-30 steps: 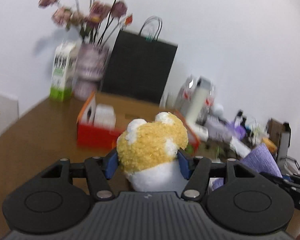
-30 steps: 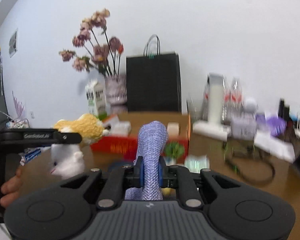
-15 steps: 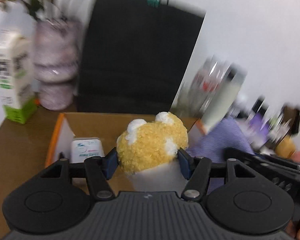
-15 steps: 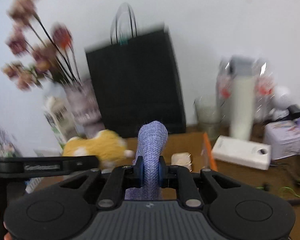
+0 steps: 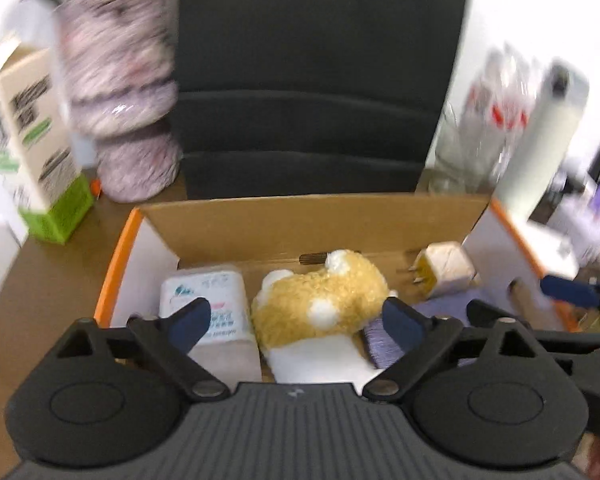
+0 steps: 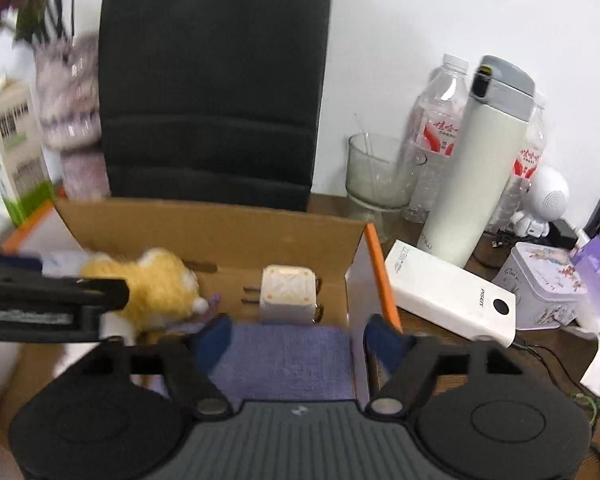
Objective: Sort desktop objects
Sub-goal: 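Lower plush toy and purple pouch into the box and release both, then move both tools back toward the navy case and plastic bag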
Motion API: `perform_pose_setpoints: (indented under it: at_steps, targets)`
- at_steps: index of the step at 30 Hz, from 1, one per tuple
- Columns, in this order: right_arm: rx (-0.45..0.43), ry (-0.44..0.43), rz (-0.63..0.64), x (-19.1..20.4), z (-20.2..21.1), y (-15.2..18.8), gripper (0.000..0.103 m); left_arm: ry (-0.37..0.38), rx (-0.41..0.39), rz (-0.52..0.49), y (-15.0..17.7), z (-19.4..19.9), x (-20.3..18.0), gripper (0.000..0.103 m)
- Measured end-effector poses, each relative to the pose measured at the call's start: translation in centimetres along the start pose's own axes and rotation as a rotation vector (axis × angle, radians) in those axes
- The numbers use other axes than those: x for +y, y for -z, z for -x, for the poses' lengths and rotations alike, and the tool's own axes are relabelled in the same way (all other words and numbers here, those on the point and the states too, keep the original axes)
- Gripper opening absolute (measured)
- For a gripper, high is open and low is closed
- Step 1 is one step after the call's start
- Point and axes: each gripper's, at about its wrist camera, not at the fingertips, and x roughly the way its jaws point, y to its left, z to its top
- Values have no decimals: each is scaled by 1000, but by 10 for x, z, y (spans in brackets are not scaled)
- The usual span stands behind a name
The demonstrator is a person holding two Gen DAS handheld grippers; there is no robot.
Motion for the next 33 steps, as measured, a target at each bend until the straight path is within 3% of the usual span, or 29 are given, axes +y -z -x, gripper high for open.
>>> perform_pose_setpoints:
  at_steps: [5, 10, 13, 18, 23, 27, 30, 33]
  targets:
    - [-22, -74, -86, -18, 36, -5, 82, -26, -77, 52, 15, 50, 3, 100]
    - [-83, -135, -58, -17, 89, 13, 87, 31, -232, -44, 51, 128, -10, 103]
    - [-90, -168, -51, -19, 113, 23, 87, 72, -240, -71, 67, 156, -13, 103]
    - [-118, -202, -32, -25, 156, 45, 88, 48, -247, -39, 98, 186, -5, 103]
    - [-181, -242, -9, -27, 197, 105, 94, 62, -299, 40, 167, 209, 5, 103]
    - [-194, -229, 28, -20, 212, 163, 95, 25, -270, 84, 229, 210, 3, 103]
    - [-210, -203, 52, -16, 225, 210, 95, 0, -231, 35, 268, 213, -8, 103]
    - [-187, -204, 1, -19, 237, 251, 95, -17, -252, -59, 303, 223, -24, 103]
